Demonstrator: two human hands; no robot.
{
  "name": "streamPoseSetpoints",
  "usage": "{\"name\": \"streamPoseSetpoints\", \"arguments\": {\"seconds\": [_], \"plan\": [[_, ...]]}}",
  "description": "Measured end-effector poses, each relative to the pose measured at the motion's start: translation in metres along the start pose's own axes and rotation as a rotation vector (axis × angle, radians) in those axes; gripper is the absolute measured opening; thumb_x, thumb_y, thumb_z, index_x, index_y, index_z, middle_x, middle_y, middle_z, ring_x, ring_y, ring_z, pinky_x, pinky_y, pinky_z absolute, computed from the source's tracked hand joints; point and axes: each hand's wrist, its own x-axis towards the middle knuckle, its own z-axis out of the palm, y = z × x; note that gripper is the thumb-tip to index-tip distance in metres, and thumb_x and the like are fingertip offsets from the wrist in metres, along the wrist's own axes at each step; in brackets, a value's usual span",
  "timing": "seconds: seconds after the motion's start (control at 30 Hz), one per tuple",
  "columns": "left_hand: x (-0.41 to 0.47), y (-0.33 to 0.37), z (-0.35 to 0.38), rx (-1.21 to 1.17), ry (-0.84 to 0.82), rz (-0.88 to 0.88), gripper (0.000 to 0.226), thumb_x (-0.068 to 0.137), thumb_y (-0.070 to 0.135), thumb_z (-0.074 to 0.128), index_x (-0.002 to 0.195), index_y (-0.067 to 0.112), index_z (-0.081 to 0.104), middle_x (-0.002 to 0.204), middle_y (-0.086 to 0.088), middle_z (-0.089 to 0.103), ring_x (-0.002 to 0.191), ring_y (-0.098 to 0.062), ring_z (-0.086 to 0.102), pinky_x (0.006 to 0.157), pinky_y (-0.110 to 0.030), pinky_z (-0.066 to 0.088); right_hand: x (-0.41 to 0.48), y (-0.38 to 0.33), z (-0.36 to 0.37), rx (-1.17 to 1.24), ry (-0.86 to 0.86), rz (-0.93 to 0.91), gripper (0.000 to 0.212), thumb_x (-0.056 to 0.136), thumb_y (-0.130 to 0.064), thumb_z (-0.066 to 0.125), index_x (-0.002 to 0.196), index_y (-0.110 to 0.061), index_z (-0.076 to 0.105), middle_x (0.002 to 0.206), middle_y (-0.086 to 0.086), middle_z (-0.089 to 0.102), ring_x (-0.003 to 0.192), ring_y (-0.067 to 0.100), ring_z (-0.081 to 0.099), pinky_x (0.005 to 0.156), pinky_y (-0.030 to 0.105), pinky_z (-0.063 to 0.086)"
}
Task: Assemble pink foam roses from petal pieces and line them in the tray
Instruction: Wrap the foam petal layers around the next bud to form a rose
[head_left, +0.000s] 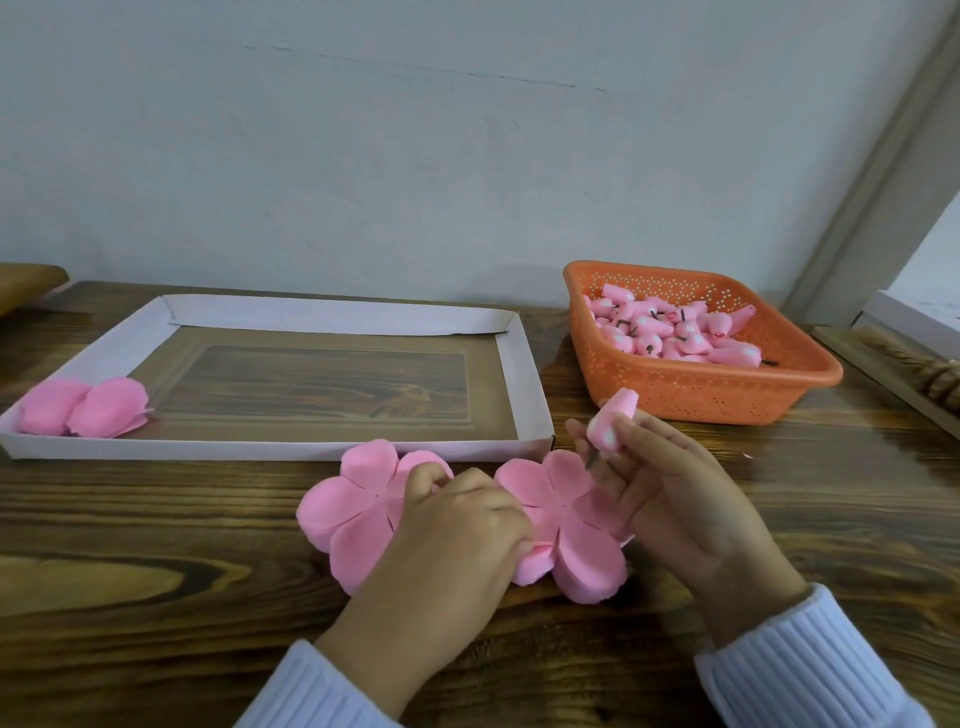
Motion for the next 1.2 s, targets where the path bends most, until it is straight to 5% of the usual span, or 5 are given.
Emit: {"name": "streamPoseSetpoints", "arguments": {"seconds": [0.2, 0.37, 0.6, 0.77, 1.2], "plan": [[0.0002, 0.0023, -0.003, -0.011, 0.074, -0.004, 0.021, 0.092, 0.029, 0.051, 0.08, 0.027, 0.067, 0.085, 0.014, 0.064, 0.093, -0.009, 0.053, 0.087, -0.029, 0.019, -0.0012, 0.0013, -0.0027, -0.177, -0.021, -0.024, 0.012, 0.087, 0.0, 0.055, 0.096, -0.004, 0.063, 0.082, 0.011, 0.067, 0.073, 0.016, 0.067, 0.064, 0.026, 0.056], [0.0006, 0.0022, 0.0003, -0.02, 0.267, 0.001, 0.016, 0.08, 0.027, 0.058, 0.067, 0.028, 0.067, 0.07, 0.016, 0.065, 0.072, -0.012, 0.061, 0.075, -0.034, 0.029, -0.0064, 0.003, -0.0037, -0.785, -0.109, -0.185, 0.039, 0.085, 0.008, 0.055, 0.098, -0.027, 0.065, 0.072, -0.006, 0.061, 0.066, 0.011, 0.055, 0.061, 0.024, 0.049], [0.0, 0.0027, -0.0018, -0.046, 0.298, -0.011, 0.021, 0.084, 0.028, 0.053, 0.071, 0.026, 0.069, 0.07, 0.013, 0.067, 0.068, -0.012, 0.062, 0.069, -0.033, 0.045, -0.0052, 0.0097, -0.0022, -1.416, -0.339, -0.526, 0.013, 0.078, -0.009, 0.076, 0.076, -0.022, 0.076, 0.076, -0.012, 0.069, 0.08, 0.0, 0.062, 0.071, 0.01, 0.043], [0.0001, 0.003, -0.0022, -0.047, 0.294, -0.014, 0.03, 0.085, 0.029, 0.043, 0.07, 0.026, 0.068, 0.068, 0.013, 0.066, 0.065, -0.012, 0.061, 0.07, -0.033, 0.04, -0.001, 0.0045, -0.0083, -1.43, -0.397, -0.531, 0.013, 0.079, -0.009, 0.077, 0.078, -0.022, 0.078, 0.074, -0.014, 0.067, 0.079, 0.0, 0.062, 0.07, 0.008, 0.04], [-0.0014, 0.0049, 0.0043, -0.244, 0.314, -0.03, 0.007, 0.085, 0.012, 0.068, 0.083, 0.018, 0.071, 0.081, 0.007, 0.07, 0.073, -0.014, 0.063, 0.069, -0.034, 0.053, -0.0011, 0.0056, -0.0088, -1.339, -0.459, -0.498, 0.018, 0.081, -0.002, 0.073, 0.078, -0.02, 0.077, 0.078, -0.017, 0.067, 0.08, 0.004, 0.064, 0.073, 0.011, 0.042]]}}
